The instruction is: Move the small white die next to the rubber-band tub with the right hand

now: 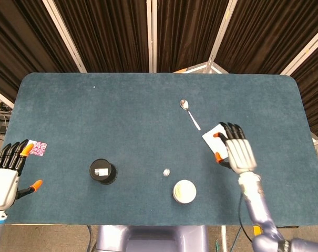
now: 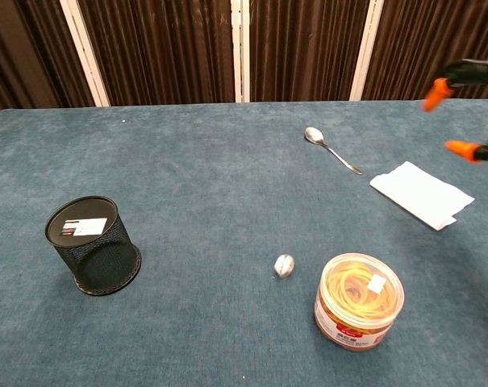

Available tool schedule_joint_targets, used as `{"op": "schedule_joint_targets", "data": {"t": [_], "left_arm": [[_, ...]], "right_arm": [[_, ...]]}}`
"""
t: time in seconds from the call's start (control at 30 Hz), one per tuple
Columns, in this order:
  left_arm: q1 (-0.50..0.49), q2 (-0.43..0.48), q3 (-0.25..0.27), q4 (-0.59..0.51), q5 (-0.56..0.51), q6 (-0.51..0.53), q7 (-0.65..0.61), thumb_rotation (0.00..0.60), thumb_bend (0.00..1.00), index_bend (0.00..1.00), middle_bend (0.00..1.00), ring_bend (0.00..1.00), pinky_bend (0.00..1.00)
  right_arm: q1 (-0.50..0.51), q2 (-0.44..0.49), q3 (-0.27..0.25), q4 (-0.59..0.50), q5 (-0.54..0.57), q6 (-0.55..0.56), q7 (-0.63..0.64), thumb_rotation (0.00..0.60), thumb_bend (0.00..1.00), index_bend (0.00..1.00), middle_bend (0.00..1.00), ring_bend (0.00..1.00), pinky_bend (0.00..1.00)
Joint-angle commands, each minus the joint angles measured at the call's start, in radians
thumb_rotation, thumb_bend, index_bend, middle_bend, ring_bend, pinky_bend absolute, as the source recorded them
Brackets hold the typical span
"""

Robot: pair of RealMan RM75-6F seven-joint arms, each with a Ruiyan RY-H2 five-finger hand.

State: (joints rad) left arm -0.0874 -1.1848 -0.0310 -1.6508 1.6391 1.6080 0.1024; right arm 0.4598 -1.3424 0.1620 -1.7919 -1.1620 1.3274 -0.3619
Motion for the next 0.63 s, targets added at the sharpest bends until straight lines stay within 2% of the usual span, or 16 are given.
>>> {"op": "schedule_joint_targets", "data": {"t": [0.03,0.17,0.33,0.63], "left_arm": [[0.0,-0.002,0.002,0.003,-0.002,-0.004,0.0,0.6,0.04,0.0,0.0,0.0,0.0],[0.002,-0.006,0.004,0.003,0.003,-0.002,0.011,0.6,0.04,0.0,0.0,0.0,0.0],[0.003,-0.013,0.006,0.007,0.004,-0.006,0.031,0.6,0.04,0.0,0.0,0.0,0.0],[0.001,-0.028,0.011,0.007,0.012,-0.014,0.067,0.6,0.04,0.0,0.0,0.0,0.0]], "right_arm": [[-0.085,0.048,-0.07,0.025,-0.079,0.077,0.071,0.6,0.26,0.27,0.03,0.0,0.0],[-0.172,0.084,-0.128,0.076,-0.152,0.152,0.179,0.6,0.22,0.24,0.0,0.0,0.0],[-0.247,0.111,-0.171,0.131,-0.217,0.22,0.276,0.6,0.21,0.2,0.0,0.0,0.0],[-0.284,0.127,-0.168,0.176,-0.27,0.233,0.354,0.6,0.21,0.18,0.0,0.0,0.0]]}}
